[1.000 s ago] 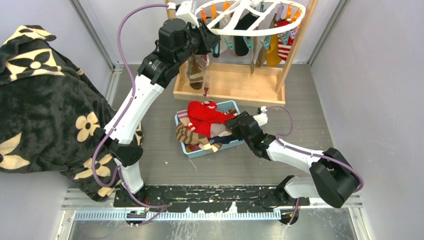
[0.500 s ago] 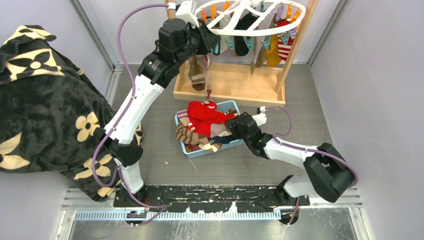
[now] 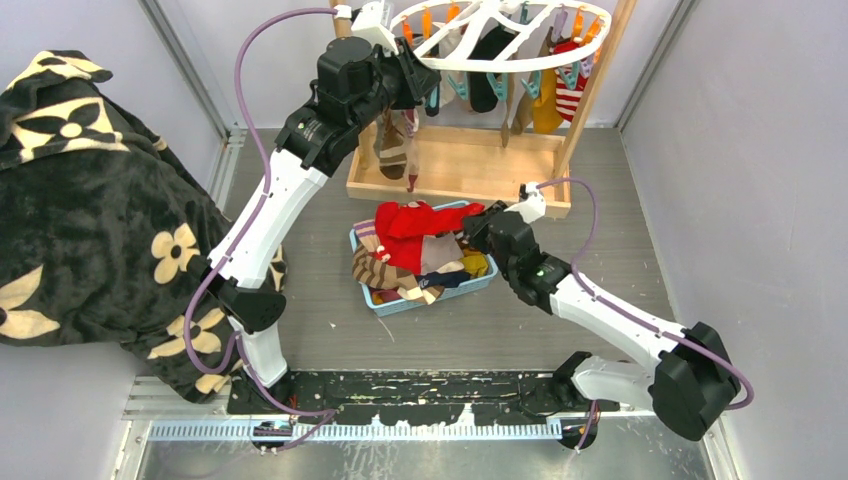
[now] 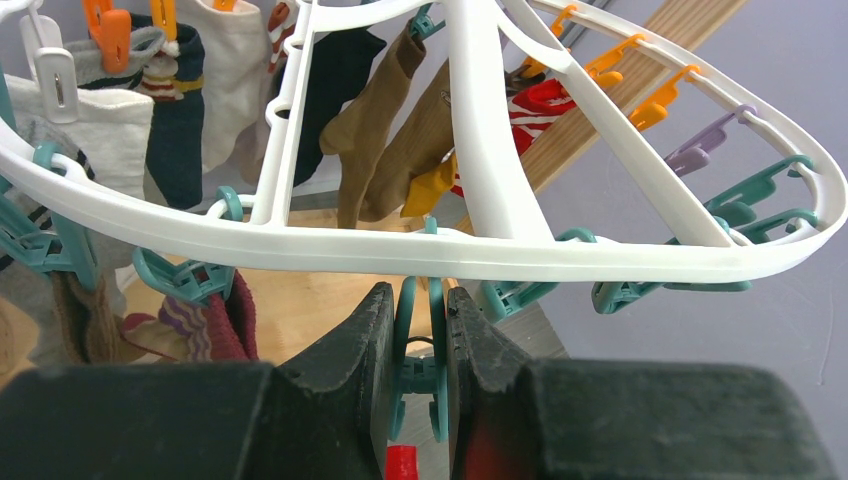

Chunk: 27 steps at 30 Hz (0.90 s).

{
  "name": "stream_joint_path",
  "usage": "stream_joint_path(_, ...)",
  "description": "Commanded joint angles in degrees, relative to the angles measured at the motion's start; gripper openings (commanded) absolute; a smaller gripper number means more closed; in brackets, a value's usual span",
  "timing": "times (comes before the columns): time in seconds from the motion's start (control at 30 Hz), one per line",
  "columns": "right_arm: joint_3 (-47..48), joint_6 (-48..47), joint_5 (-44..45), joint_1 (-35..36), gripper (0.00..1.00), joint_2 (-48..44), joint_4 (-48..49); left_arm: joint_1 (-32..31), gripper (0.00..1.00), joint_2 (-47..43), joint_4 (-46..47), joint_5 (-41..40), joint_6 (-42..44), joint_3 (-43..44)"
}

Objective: Clip the socks to the hanger

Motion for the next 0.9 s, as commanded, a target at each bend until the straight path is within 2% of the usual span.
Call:
stream_joint_path(0.0, 5.7, -10.8, 2.1, -0.3, 0.17, -2.6, -9.1, -0.1, 0.14, -3.4, 1.5, 0.3, 0.6, 0.6)
stream_joint_path(0.17, 7.3, -12.2, -4.8, -3.3, 0.16, -2.3, -17.2, -0.2, 0.15, -3.3, 1.5, 0.3, 0.5, 0.8)
stream_joint_path(0.23, 6.5, -11.6, -8.9, -6.0, 0.19, -2.0, -18.9, -0.2, 0.15, -3.2, 1.4, 0.4, 0.5, 0.8)
stream_joint_path(0.47, 2.9, -11.2, -9.9, -9.8, 0.27, -3.5, -18.5, -0.2, 0.14, -3.3, 1.4, 0.6, 0.2, 0.6)
stream_joint_path(0.73, 3.1, -9.7, -12.3, -12.0, 0.54, -2.3, -19.6, -0.1, 0.14, -3.2, 1.4, 0.5, 0.3, 0.5)
stream_joint_path(0.87, 1.2, -6.0, -13.1, -12.2, 0.56, -4.6, -18.8, -0.2, 0.14, -3.2, 1.5, 0.6, 0.1, 0.5)
